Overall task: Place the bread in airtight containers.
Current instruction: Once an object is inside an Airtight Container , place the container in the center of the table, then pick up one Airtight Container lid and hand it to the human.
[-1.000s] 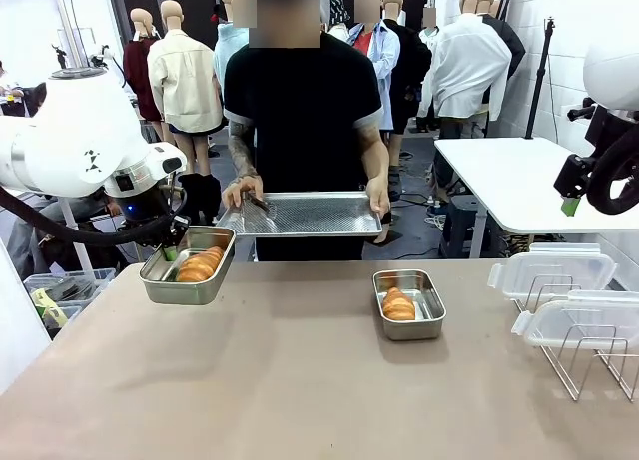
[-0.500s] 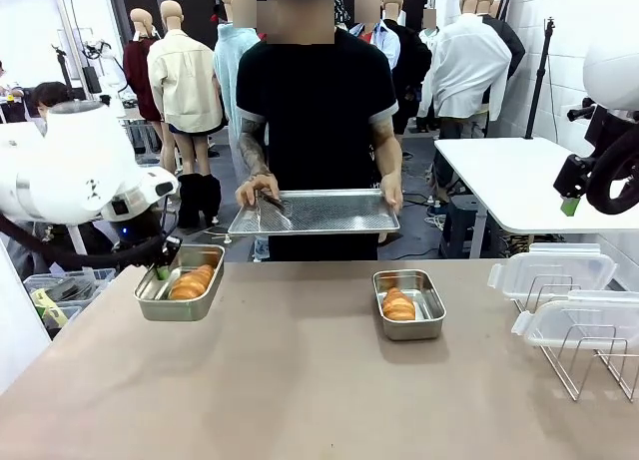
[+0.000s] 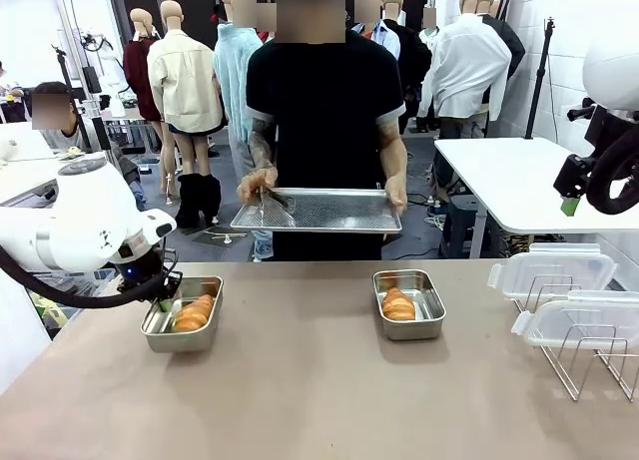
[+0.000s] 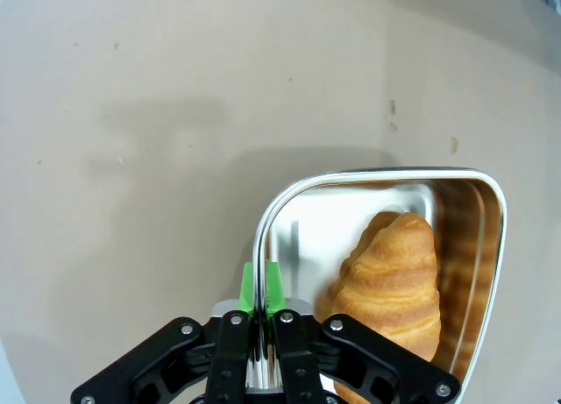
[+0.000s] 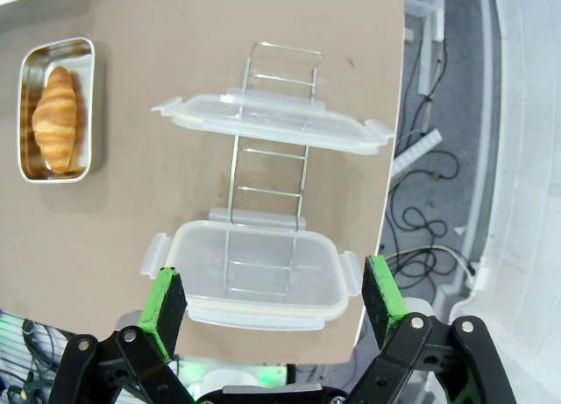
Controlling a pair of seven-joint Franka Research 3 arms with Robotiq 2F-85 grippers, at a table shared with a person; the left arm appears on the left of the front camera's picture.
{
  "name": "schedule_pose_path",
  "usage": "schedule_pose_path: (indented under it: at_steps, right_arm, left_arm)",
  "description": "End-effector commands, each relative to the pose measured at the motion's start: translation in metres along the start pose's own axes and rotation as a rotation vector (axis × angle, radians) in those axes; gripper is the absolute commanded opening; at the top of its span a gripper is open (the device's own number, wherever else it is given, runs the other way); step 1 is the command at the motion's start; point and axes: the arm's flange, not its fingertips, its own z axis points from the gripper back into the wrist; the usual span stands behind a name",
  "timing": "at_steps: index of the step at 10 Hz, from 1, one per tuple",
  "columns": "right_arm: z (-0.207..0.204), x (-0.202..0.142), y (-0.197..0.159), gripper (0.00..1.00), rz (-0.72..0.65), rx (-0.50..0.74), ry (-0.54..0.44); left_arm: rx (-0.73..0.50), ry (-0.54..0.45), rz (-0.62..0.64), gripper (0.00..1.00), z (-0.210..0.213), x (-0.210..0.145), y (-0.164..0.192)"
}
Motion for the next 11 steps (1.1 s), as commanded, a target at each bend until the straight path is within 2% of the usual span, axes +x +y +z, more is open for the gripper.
schedule_pose_path:
  at_steps: [1, 3, 4, 8, 9, 11]
  right_arm:
    - [0.001, 0.002, 0.001, 1.0, -0.013, -0.016, 0.009]
    - [0.001, 0.002, 0.001, 1.0, -0.013, -0.016, 0.009]
    - [0.001, 0.002, 0.001, 1.0, -0.013, -0.016, 0.009]
    - [0.001, 0.002, 0.001, 1.0, -0.013, -0.016, 0.009]
    - [0.001, 0.002, 0.001, 1.0, -0.013, -0.016, 0.009]
    - [0.001, 0.002, 0.001, 1.0, -0.013, -0.016, 0.009]
  left_arm:
    - [-0.004, -0.002, -0.009, 0.0, -0.004, 0.007, 0.007]
    - [0.031, 0.007, -0.001, 0.0, -0.008, 0.01, 0.005]
    - [0.05, 0.017, -0.004, 0.07, -0.01, 0.011, 0.003]
    - [0.035, 0.002, -0.035, 0.86, 0.006, 0.012, -0.003]
    - [0.023, -0.003, -0.051, 1.0, 0.019, 0.009, -0.003]
    - [0.028, -0.01, -0.092, 1.0, 0.042, 0.006, -0.004]
